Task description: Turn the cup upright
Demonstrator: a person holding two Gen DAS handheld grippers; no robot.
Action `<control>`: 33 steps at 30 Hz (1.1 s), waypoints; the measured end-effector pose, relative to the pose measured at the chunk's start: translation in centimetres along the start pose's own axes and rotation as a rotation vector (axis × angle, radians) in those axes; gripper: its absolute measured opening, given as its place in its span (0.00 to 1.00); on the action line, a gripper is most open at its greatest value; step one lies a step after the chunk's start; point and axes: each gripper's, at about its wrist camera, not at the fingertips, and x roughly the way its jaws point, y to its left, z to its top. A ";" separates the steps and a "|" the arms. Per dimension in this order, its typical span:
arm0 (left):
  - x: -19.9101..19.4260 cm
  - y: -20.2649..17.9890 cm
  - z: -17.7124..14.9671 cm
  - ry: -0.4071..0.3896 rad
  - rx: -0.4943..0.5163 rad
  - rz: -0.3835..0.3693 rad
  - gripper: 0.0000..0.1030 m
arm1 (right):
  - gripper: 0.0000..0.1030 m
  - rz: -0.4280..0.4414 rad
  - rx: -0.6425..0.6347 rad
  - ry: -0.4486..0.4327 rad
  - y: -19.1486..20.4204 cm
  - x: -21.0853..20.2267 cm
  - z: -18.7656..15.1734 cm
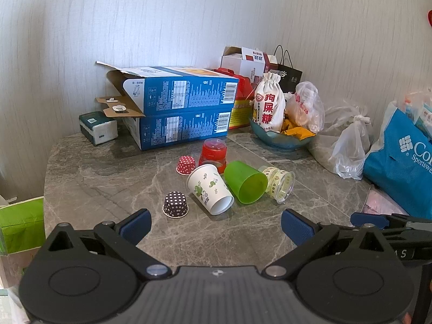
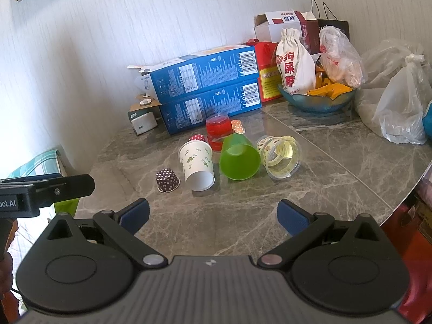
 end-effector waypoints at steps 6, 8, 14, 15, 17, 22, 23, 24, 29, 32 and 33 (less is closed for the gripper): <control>0.0 0.0 0.0 0.000 -0.001 0.000 1.00 | 0.99 -0.002 0.004 0.000 0.0 0.0 0.0; 0.0 0.1 0.0 0.000 0.000 -0.001 1.00 | 0.99 0.000 0.003 0.001 0.0 0.0 0.0; 0.1 0.1 -0.1 0.003 -0.003 0.000 1.00 | 0.99 -0.002 0.000 0.004 0.1 0.2 0.0; 0.2 0.1 -0.1 0.003 -0.004 -0.001 1.00 | 0.99 -0.001 0.000 0.005 0.1 0.3 0.0; 0.3 0.1 -0.1 0.006 -0.006 0.000 1.00 | 0.99 -0.002 0.002 0.006 0.0 0.4 0.0; 1.0 0.3 -0.3 0.016 -0.010 0.002 1.00 | 0.99 -0.001 0.007 0.014 -0.2 0.8 0.0; 1.1 0.3 -0.3 0.018 -0.010 0.002 1.00 | 0.99 0.000 0.008 0.015 -0.2 0.9 0.0; 1.2 0.4 -0.3 0.020 -0.012 0.002 1.00 | 0.99 0.004 0.010 0.017 -0.3 1.0 0.0; 1.8 0.6 -0.1 0.022 -0.016 0.004 1.00 | 0.99 0.005 0.006 0.019 -0.4 1.4 0.2; 2.3 0.7 -0.1 0.020 -0.016 0.006 1.00 | 0.99 0.009 0.014 0.022 -0.8 1.8 0.3; 2.5 0.8 -0.1 0.020 -0.018 0.007 1.00 | 0.99 0.009 0.015 0.024 -0.9 1.9 0.3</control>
